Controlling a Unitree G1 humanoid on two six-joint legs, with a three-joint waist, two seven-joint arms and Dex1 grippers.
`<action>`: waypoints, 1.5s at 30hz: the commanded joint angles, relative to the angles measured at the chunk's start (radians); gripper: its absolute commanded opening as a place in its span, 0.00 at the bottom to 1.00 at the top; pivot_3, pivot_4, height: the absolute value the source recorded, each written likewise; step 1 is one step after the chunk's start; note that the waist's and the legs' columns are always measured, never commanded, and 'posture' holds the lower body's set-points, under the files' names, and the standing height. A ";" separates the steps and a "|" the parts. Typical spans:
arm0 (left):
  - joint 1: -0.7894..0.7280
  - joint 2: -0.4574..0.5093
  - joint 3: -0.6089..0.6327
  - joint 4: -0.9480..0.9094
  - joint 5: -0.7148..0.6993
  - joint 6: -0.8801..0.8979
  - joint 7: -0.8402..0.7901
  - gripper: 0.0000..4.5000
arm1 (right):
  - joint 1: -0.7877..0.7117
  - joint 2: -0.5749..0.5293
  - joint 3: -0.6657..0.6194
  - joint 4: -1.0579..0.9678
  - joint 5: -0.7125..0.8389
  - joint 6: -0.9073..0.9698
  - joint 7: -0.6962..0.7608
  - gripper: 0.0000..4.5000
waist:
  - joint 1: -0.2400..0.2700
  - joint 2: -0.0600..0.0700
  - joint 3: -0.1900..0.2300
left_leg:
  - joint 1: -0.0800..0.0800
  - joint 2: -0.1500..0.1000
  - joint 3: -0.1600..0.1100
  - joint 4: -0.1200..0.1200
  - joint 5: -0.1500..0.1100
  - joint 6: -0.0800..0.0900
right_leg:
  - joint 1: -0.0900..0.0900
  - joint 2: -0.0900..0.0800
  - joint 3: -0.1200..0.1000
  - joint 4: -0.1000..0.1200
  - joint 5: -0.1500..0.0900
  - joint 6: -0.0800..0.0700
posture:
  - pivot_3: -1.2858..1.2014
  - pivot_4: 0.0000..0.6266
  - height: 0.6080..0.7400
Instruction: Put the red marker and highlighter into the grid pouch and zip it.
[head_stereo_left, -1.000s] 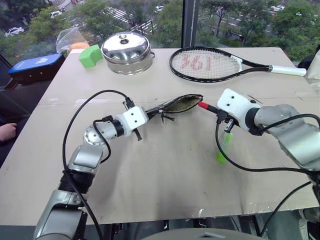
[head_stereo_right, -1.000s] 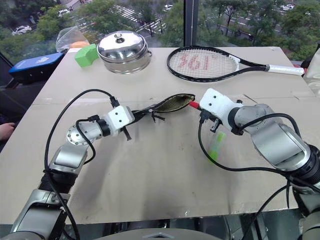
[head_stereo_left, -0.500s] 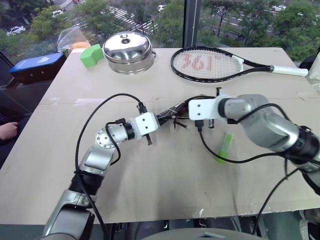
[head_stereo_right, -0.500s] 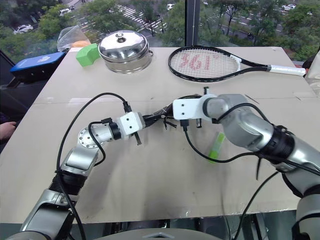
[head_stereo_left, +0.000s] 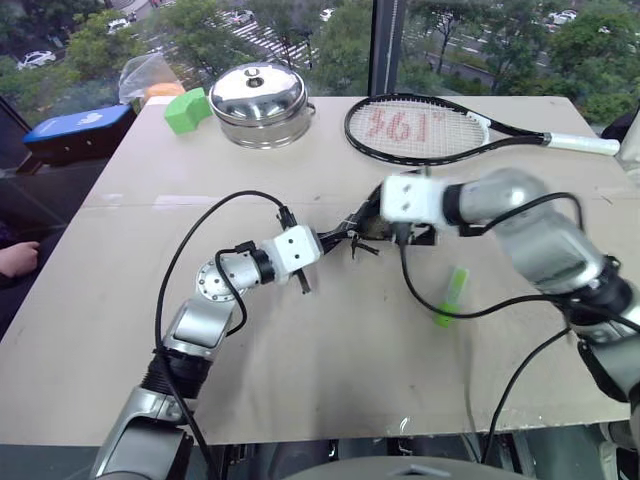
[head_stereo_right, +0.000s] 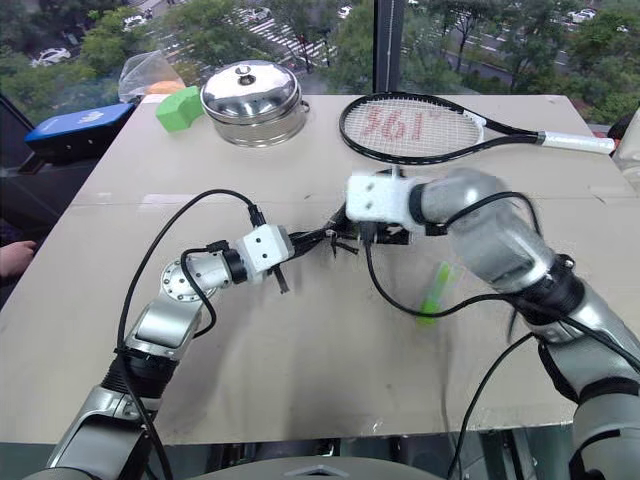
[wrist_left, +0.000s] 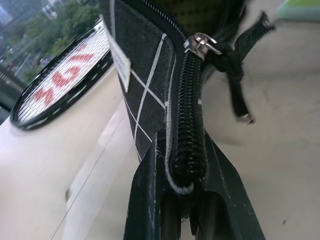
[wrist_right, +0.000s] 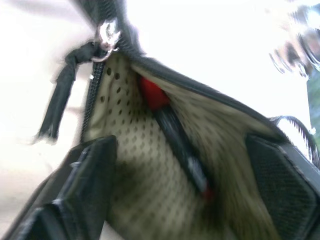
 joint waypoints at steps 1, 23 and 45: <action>-0.021 0.018 0.033 0.052 0.008 -0.035 0.024 0.00 | 0.020 0.010 -0.295 -0.252 0.155 0.539 0.019 0.87 | 0.007 0.000 0.000 | 0.000 0.000 0.000 0.000 0.000 0.000 | 0.000 0.000 0.000 0.001 0.000 0.000 | 0.52 0.24 1.00; -0.092 0.000 -0.010 0.110 0.032 -0.076 0.011 0.00 | 0.759 0.587 -0.367 -0.486 -0.079 0.777 -0.778 0.57 | 0.011 -0.004 -0.004 | 0.002 -0.001 -0.002 -0.002 0.001 -0.002 | 0.000 0.001 0.000 0.003 -0.001 0.000 | 0.52 0.24 1.00; -0.062 -0.039 -0.061 -0.024 0.029 -0.027 -0.005 0.00 | 0.048 -0.271 0.117 -0.333 0.252 0.446 -0.278 0.16 | -0.009 0.000 0.001 | 0.000 -0.001 -0.005 -0.001 -0.001 0.002 | 0.000 0.000 -0.002 0.000 -0.002 -0.002 | 0.52 0.24 1.00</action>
